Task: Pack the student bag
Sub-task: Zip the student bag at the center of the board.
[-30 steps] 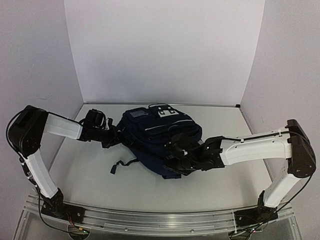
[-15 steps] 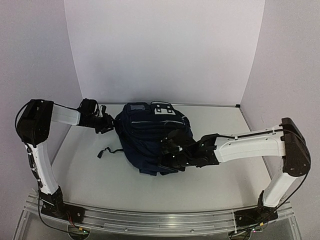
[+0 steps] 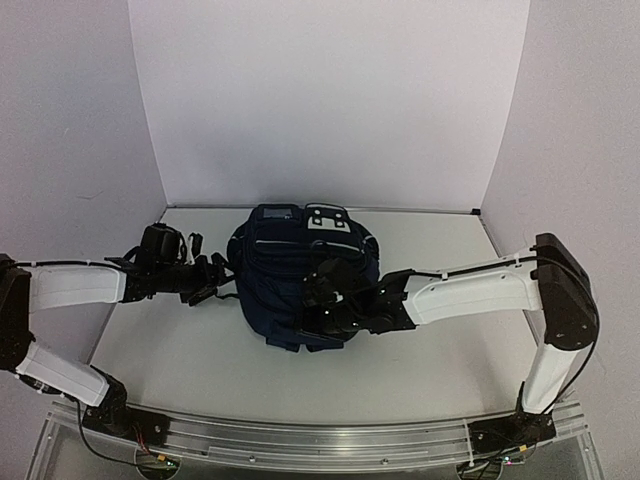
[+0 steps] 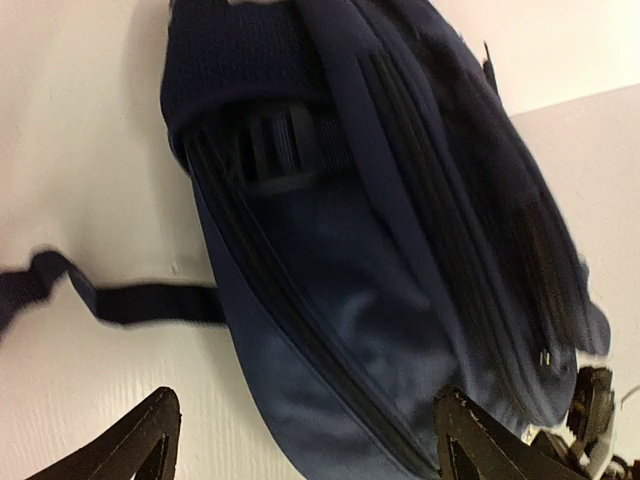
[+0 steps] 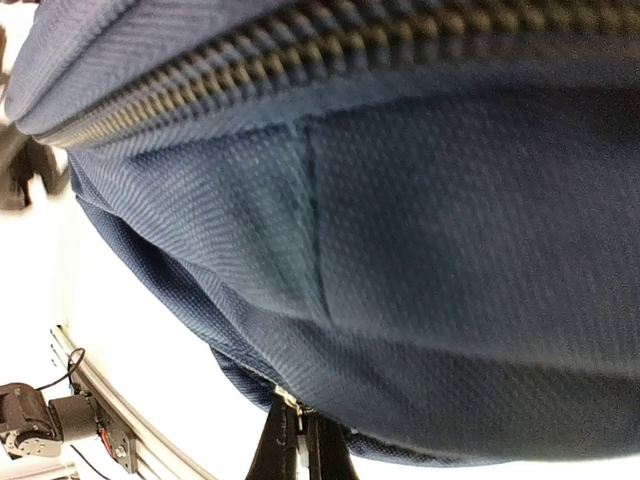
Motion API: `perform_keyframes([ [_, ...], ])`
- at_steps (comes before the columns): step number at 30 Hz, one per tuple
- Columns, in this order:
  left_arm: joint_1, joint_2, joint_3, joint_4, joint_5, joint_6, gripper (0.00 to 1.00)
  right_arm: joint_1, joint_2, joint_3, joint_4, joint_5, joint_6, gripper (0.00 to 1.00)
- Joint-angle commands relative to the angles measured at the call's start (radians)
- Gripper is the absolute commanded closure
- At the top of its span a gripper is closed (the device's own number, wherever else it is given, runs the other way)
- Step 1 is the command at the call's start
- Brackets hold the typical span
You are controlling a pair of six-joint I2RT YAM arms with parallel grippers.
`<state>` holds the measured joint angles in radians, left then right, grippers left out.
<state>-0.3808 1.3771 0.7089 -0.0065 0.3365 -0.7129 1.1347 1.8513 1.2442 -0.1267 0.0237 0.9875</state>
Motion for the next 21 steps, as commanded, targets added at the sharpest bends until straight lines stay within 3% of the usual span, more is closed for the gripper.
perform_keyframes([
  [1, -0.079, -0.121, -0.151, 0.054, -0.016, -0.202, 0.12, 0.008, 0.044, 0.058, 0.038, -0.033, -0.021, 1.00],
  [6, -0.167, -0.156, -0.258, 0.138, -0.008, -0.308, 0.19, 0.009, 0.062, 0.077, 0.044, -0.032, -0.023, 1.00],
  [10, -0.218, -0.114, -0.309, 0.285, 0.010, -0.368, 0.37, 0.008, 0.064, 0.084, 0.047, -0.036, -0.017, 1.00],
  [21, -0.254, -0.001, -0.333, 0.453, -0.009, -0.417, 0.51, 0.008, 0.055, 0.080, 0.061, -0.038, 0.005, 1.00],
])
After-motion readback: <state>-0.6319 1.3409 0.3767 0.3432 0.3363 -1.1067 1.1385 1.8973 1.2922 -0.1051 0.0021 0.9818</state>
